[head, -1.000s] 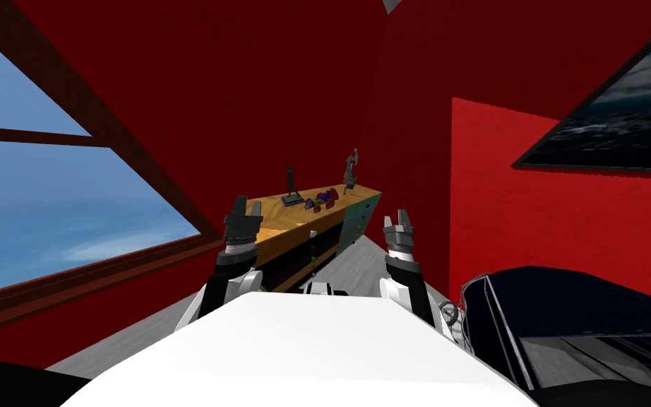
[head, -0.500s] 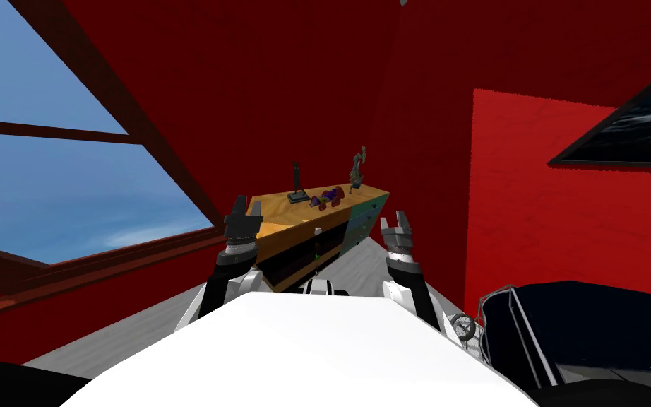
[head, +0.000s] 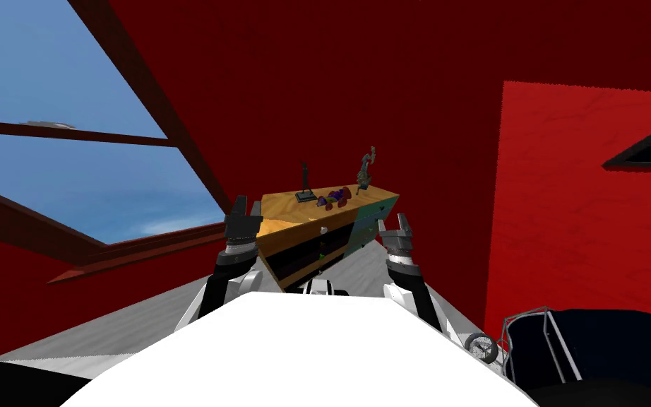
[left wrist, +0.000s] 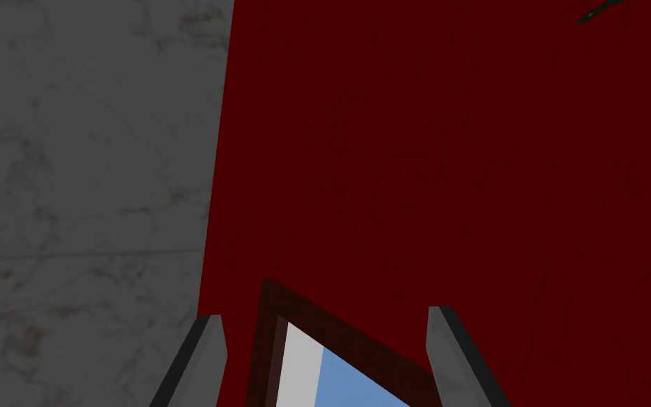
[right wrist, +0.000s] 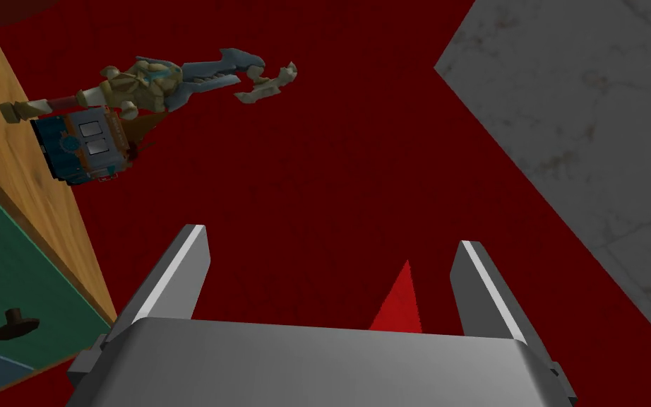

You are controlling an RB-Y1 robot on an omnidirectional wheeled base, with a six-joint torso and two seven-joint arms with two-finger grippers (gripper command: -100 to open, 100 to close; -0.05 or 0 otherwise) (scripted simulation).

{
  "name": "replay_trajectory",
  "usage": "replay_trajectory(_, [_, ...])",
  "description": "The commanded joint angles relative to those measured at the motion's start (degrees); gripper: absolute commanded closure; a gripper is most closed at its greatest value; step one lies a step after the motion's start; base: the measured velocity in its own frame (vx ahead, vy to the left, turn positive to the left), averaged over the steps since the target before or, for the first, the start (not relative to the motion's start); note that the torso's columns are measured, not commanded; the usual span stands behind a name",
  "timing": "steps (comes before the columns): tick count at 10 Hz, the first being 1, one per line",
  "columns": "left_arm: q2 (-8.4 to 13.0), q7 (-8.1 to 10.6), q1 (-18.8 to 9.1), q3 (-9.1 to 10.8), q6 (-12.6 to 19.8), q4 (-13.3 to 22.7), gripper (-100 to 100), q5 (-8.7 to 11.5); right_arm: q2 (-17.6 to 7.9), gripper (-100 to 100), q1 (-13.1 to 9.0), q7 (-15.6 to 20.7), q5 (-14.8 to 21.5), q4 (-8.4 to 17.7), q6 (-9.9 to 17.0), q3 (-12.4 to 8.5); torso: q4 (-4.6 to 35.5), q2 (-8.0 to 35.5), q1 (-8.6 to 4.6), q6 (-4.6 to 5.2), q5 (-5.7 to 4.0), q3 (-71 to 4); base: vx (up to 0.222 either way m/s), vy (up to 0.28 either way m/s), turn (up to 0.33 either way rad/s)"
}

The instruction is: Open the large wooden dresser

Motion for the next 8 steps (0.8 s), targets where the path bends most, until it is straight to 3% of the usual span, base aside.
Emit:
replay_trajectory(1, [0.0, 0.0, -0.01, 0.0, 0.0, 0.0, 0, 0.0, -0.55, -100, 0.42, -4.22, -1.52, 0.86, -0.9, 0.27, 0.0, 0.01, 0.02, -0.03, 0.0, 0.01, -0.014, 0.01, 0.124])
replay_trajectory(8, [0.0, 0.0, -0.01, 0.0, 0.0, 0.0, 0, 0.0, -1.51, -100, 1.73, -15.09, -6.08, 3.06, -3.39, 1.11, 0.0, 0.0, 0.02, -0.05, 0.0, 0.0, -0.014, 0.015, 0.146])
